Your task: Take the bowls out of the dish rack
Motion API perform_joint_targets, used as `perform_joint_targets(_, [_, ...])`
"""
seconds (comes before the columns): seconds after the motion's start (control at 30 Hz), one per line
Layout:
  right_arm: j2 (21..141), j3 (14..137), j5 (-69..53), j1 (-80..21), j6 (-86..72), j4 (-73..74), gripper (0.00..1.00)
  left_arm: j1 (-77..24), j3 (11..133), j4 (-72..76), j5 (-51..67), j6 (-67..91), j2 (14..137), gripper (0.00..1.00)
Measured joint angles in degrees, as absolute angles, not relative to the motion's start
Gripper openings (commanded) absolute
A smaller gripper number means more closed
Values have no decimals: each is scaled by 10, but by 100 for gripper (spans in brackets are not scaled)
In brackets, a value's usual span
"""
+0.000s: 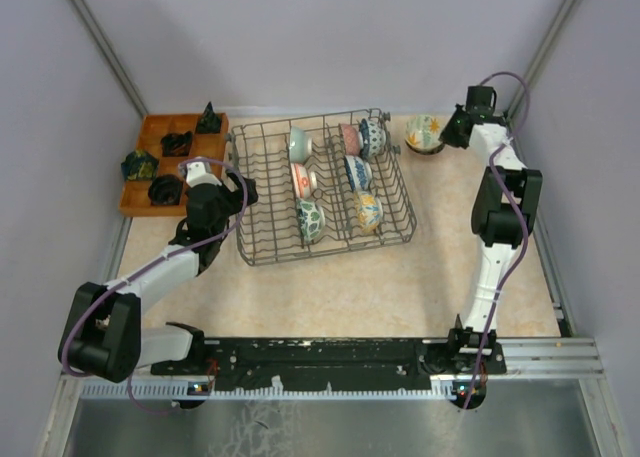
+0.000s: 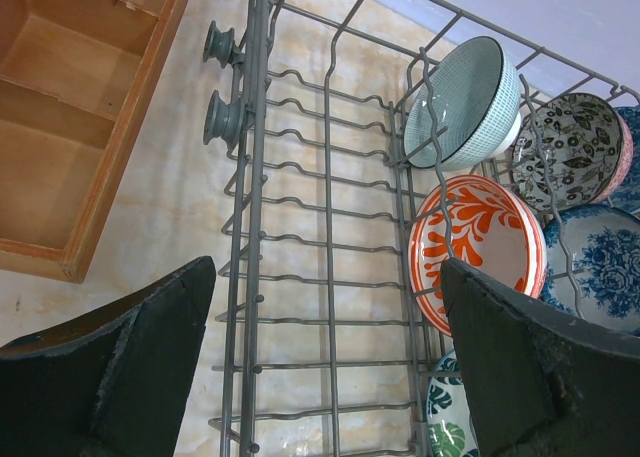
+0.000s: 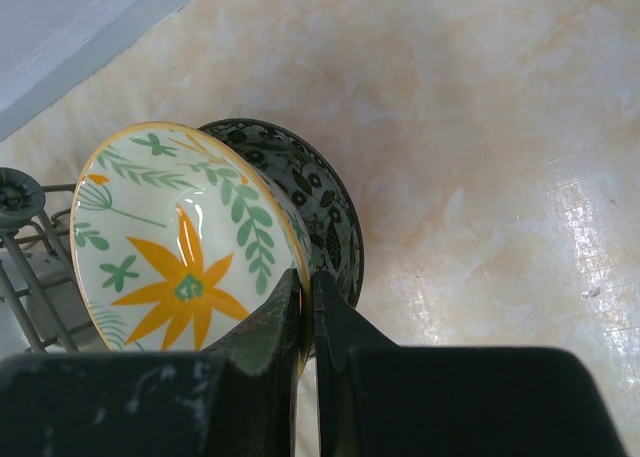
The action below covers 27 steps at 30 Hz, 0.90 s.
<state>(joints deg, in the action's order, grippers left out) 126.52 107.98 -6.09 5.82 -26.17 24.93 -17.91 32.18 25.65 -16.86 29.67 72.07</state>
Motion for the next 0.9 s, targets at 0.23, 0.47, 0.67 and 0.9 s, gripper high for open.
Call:
perform_joint_targets(0.23, [1277,1080,-61,59,-262,252,1,-179,322,257,-169,297,721,99])
perform_joint_targets(0.47, [1285,1081,-62,60,-262,253,17,-179,322,257,-169,297,721,99])
perform_joint_targets(0.67, [1286,1084,-72,60,-267,249,33,-179,322,256,-169,297,721,99])
perform_joint_targets(0.9, [1286,1087,-77,60,-267,248,40,-179,322,256,-169,297,721,99])
